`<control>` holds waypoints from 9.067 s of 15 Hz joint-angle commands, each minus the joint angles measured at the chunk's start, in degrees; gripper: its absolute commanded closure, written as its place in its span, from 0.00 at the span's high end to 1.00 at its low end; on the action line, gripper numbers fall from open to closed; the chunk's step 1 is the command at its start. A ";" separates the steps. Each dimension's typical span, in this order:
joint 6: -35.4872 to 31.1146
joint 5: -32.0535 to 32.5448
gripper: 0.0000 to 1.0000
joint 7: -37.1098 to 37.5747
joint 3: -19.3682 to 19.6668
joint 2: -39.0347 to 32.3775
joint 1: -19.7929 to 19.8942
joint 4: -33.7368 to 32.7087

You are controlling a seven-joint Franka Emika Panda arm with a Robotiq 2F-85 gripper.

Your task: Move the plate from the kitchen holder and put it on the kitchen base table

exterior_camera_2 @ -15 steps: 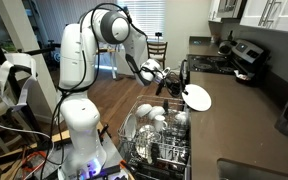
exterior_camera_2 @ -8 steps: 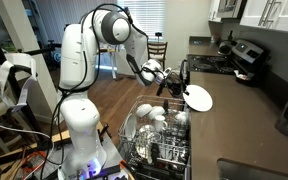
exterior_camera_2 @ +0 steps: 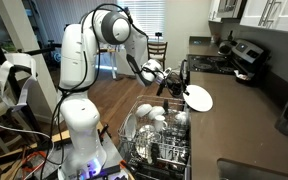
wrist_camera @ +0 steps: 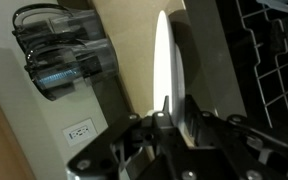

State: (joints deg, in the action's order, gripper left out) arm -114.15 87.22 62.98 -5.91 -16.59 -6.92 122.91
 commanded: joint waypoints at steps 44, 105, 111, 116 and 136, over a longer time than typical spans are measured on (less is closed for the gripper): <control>-1.17 -4.69 0.06 -5.29 1.13 -4.68 2.15 -5.56; -15.92 -1.85 1.00 -12.09 -1.44 5.54 0.74 5.25; -23.92 -3.27 1.00 -16.24 -1.11 7.53 1.08 8.29; -28.31 -8.50 1.00 -23.78 -0.15 7.58 2.18 8.58; -26.71 -17.66 1.00 -32.18 1.85 9.02 1.46 10.18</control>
State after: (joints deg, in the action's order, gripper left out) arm -140.93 69.74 30.98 -4.02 -7.62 -5.46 133.12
